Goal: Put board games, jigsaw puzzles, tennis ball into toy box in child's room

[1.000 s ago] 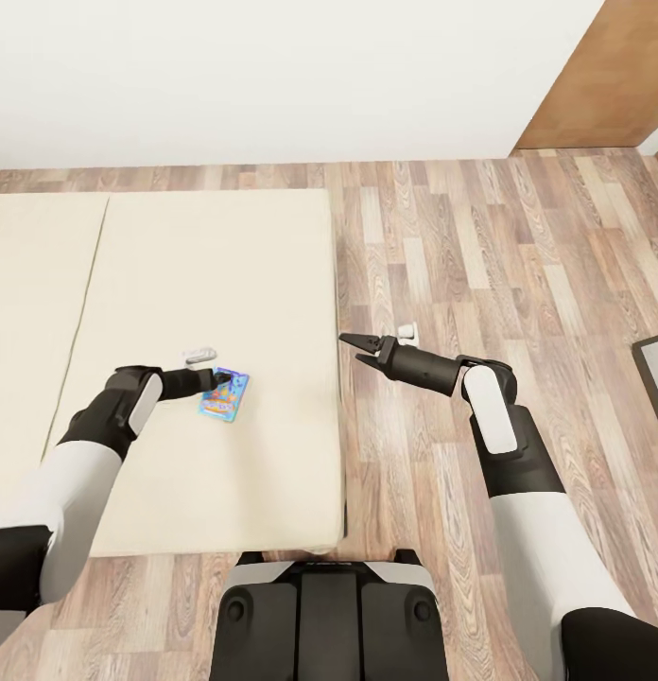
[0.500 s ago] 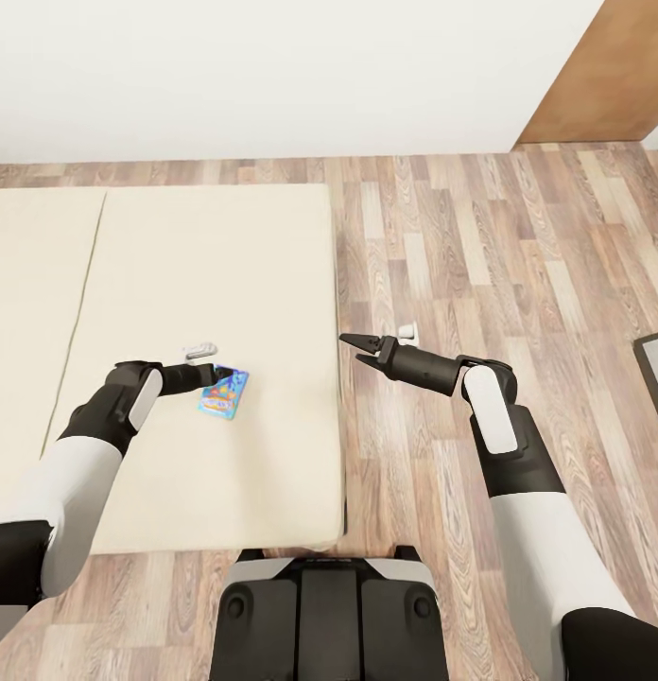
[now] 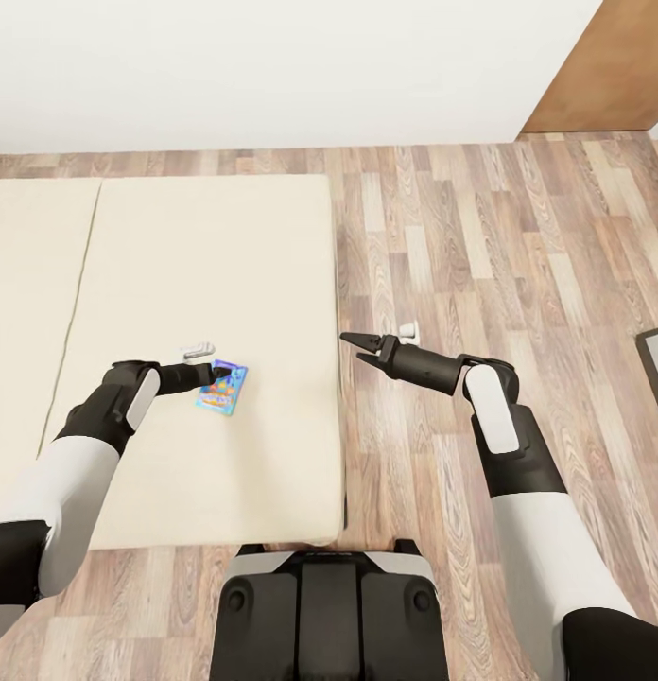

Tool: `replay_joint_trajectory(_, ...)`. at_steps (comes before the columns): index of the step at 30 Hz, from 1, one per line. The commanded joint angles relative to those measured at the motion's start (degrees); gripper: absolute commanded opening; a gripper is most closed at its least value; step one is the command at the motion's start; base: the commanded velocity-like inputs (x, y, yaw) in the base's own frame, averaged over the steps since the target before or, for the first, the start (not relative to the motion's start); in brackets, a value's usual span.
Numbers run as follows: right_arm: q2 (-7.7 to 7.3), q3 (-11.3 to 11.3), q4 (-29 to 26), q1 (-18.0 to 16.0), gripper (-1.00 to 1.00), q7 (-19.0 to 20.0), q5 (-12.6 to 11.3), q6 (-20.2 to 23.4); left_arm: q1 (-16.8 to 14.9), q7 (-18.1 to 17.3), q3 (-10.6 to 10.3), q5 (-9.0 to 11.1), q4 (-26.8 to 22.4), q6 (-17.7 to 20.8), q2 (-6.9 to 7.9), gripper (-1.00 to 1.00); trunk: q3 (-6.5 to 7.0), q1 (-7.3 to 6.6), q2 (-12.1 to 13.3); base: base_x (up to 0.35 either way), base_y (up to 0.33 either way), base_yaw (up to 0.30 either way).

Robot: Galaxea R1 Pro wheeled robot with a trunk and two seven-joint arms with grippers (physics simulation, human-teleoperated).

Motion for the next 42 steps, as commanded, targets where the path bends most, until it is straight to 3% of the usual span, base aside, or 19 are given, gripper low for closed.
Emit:
replay_joint_trajectory(1,0.06,-0.2,-0.1,0.0,1.0,0.5,0.5,0.3,0.0,-0.1,0.1,0.3,-0.1,0.4,0.02,1.0,-0.15,0.03,-0.1,0.0,0.0,0.0)
replay_joint_trajectory(17,-0.02,-0.2,-0.3,0.3,1.0,0.6,0.5,0.3,-0.8,-0.8,0.3,0.3,-0.2,0.6,0.68,1.0,-1.5,0.03,-0.1,0.0,0.0,0.0)
replay_joint_trajectory(27,-0.08,-0.2,-0.3,0.3,1.0,0.6,0.5,0.5,-1.9,-1.2,0.5,0.8,-0.3,0.7,2.59,1.0,-2.35,0.03,-0.1,0.0,0.0,0.0)
replay_joint_trajectory(33,-0.11,-0.2,-0.3,0.3,1.0,0.6,0.5,0.4,-2.0,-4.7,0.5,0.6,-0.3,0.8,3.55,1.0,-2.76,0.03,-0.1,0.0,0.0,0.0)
replay_joint_trajectory(42,-0.14,-0.2,-0.3,0.6,1.0,0.6,0.5,0.3,-2.1,-6.2,0.4,0.4,-0.3,0.7,3.71,1.0,-2.88,0.03,-0.1,0.0,0.0,0.0)
